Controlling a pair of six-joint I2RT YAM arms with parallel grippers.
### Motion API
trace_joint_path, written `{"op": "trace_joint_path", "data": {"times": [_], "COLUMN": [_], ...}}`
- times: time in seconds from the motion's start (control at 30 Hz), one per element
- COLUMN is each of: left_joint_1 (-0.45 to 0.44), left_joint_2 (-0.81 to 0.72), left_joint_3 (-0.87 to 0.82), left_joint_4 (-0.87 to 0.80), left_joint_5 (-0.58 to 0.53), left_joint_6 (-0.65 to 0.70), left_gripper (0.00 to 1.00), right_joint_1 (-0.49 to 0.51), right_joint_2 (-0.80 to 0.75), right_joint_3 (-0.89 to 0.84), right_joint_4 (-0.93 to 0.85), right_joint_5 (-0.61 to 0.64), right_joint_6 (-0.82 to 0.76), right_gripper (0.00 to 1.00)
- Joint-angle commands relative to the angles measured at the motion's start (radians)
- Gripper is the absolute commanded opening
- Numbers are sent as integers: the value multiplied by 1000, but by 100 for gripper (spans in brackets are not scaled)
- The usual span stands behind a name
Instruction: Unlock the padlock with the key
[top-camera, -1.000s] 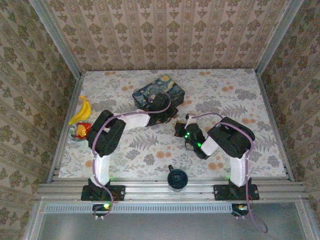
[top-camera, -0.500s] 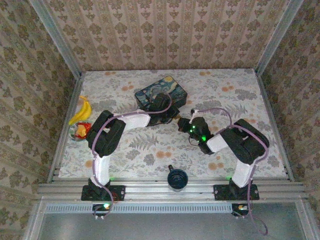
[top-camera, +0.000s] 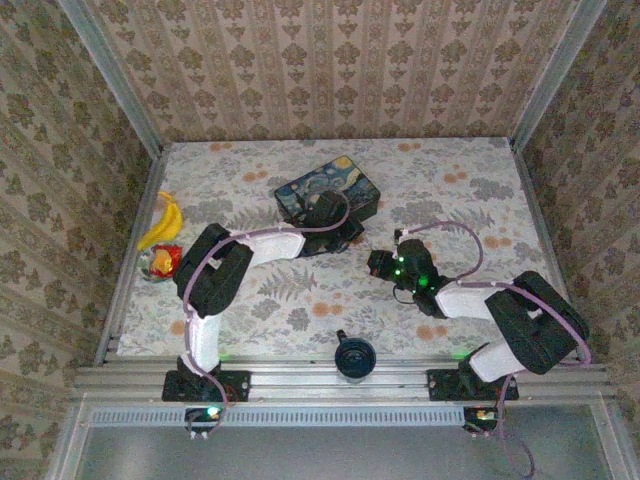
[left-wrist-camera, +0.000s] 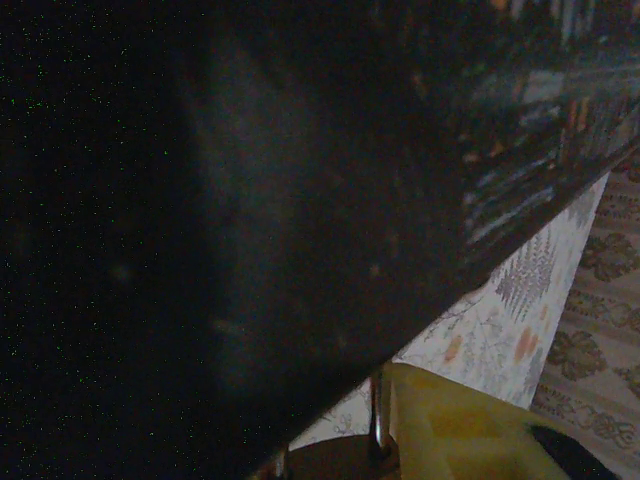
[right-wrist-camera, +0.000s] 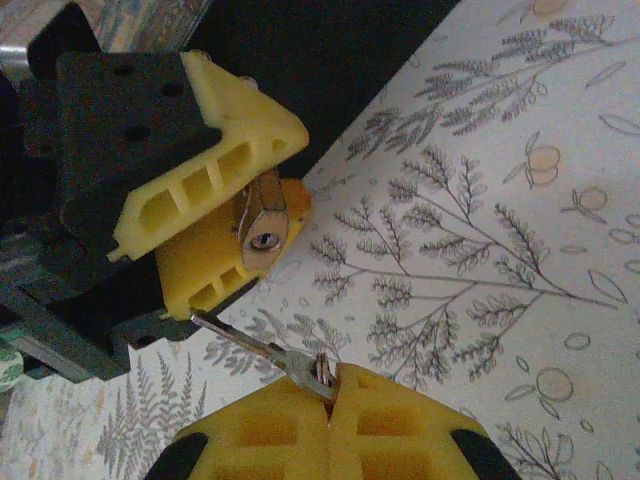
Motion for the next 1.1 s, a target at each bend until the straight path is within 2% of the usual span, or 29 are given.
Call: {"op": "trace_joint_path", "data": {"times": [0.0, 0.4, 0.83, 1.07], "left_joint_1": [-20, -18, -18, -18], "left_joint_2": [-20, -15, -11, -7], "left_joint_3": [19, 9, 15, 57], "left_joint_4": [-71, -59, -67, -126], "left_joint_5": [36, 35, 35, 2], "left_joint_6": [-40, -30, 8, 117], "left_gripper": [0, 0, 0, 0], "right_joint_1": [-25, -109, -179, -186], "right_joint_2": [-26, 89, 206, 221], "right_joint_3": [-7, 94, 122, 169], "right_joint_4": [-55, -31, 8, -44], "right_joint_5": [-93, -357, -480, -545], "right_joint_6": [1, 24, 166, 191], "right_gripper": [0, 0, 0, 0]}}
